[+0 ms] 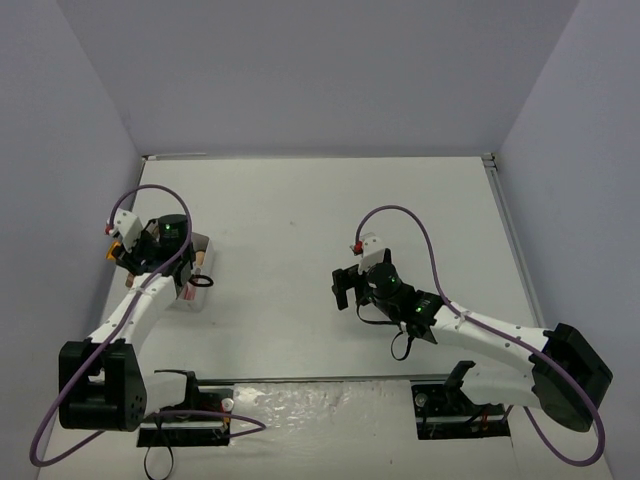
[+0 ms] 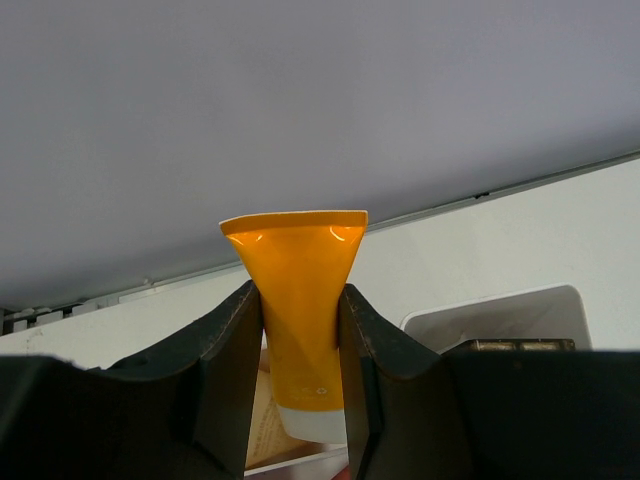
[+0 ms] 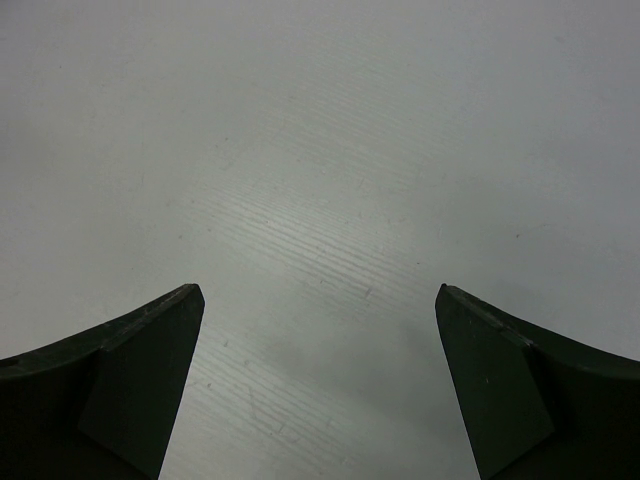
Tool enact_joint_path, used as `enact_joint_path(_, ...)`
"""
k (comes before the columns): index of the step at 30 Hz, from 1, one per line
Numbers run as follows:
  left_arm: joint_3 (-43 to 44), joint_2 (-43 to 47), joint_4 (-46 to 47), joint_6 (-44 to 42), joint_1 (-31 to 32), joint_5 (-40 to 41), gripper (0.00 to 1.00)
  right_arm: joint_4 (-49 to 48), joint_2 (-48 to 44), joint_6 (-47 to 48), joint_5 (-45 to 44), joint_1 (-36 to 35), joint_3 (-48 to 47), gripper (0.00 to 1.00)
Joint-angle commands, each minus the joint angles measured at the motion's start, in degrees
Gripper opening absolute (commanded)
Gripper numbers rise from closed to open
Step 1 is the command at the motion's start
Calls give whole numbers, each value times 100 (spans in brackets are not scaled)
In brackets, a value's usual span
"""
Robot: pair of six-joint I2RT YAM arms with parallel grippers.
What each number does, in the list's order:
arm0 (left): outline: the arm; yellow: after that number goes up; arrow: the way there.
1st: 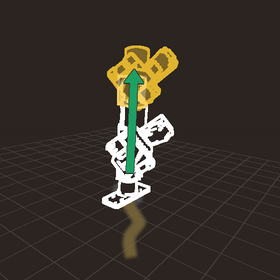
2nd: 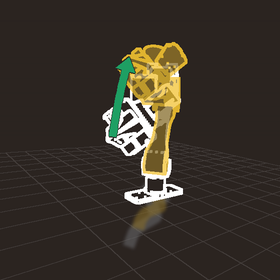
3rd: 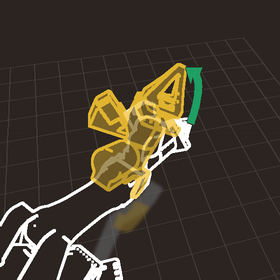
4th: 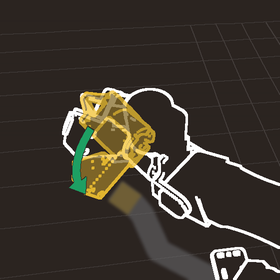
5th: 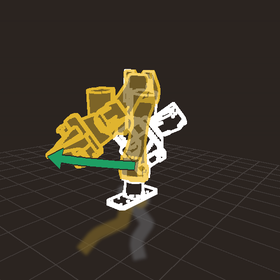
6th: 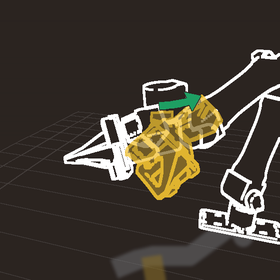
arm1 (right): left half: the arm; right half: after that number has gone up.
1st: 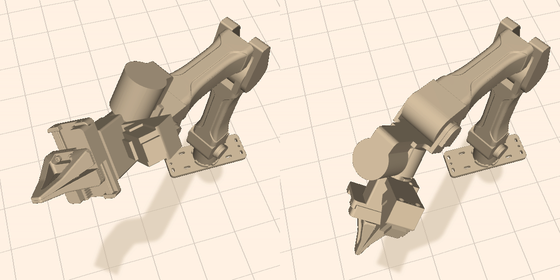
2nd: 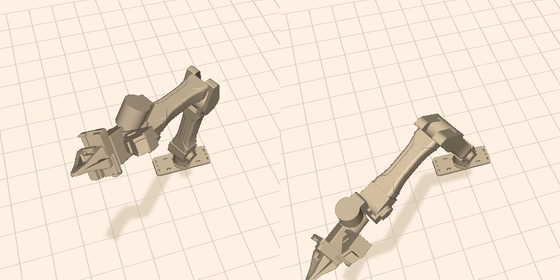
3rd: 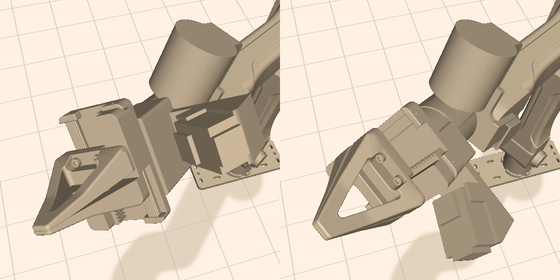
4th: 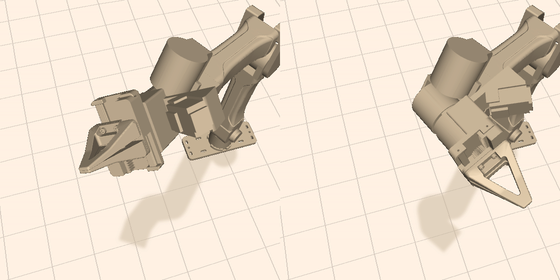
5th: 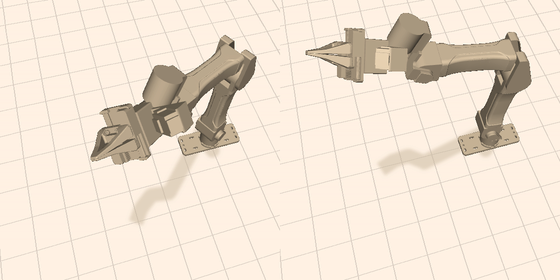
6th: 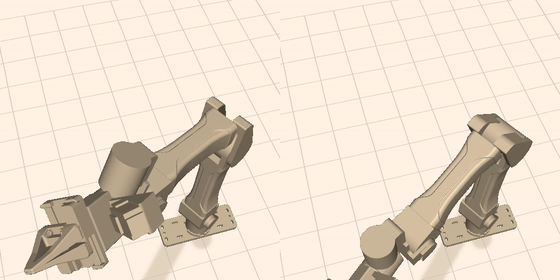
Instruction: Organize the makeup
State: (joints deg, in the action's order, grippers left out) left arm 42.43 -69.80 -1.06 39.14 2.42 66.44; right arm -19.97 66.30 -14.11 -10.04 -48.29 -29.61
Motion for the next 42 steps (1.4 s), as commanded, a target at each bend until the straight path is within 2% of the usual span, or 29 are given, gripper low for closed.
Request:
enact_joint_path(1, 12, -41, 770, -125, -57, 325, 1, -411, -82, -13, -7, 30, -37, 98)
enact_joint_path(3, -56, -93, 958, -245, -57, 318, 3, -403, -82, -13, 1, 30, -37, 98)
enact_joint_path(4, -102, -90, 1060, -319, -57, 290, 7, -403, -82, -13, -4, 30, -37, 98)
enact_joint_path(10, -146, 158, 1072, -397, -40, 73, 52, -420, -68, 1, 7, 30, -37, 98)
enact_joint_path(16, 95, 536, 487, -425, -48, -82, 75, -403, -153, 10, -4, 30, -28, 98)
enact_joint_path(22, 500, 1221, -541, -518, -38, -532, 85, -364, -263, 21, -71, 30, -40, 98)
enact_joint_path(29, 1420, 2625, -1897, -1524, -31, -2292, 95, 231, -679, -4, -474, 30, -385, 99)
enact_joint_path(37, 2351, 3851, -4021, -2349, -31, -3833, 97, 1461, -1550, 70, -1361, 39, -1103, 100)
enact_joint_path(42, 2761, 4263, -5247, -2502, 337, -4011, 97, 2244, -2345, -99, -1921, 39, -1492, 100)
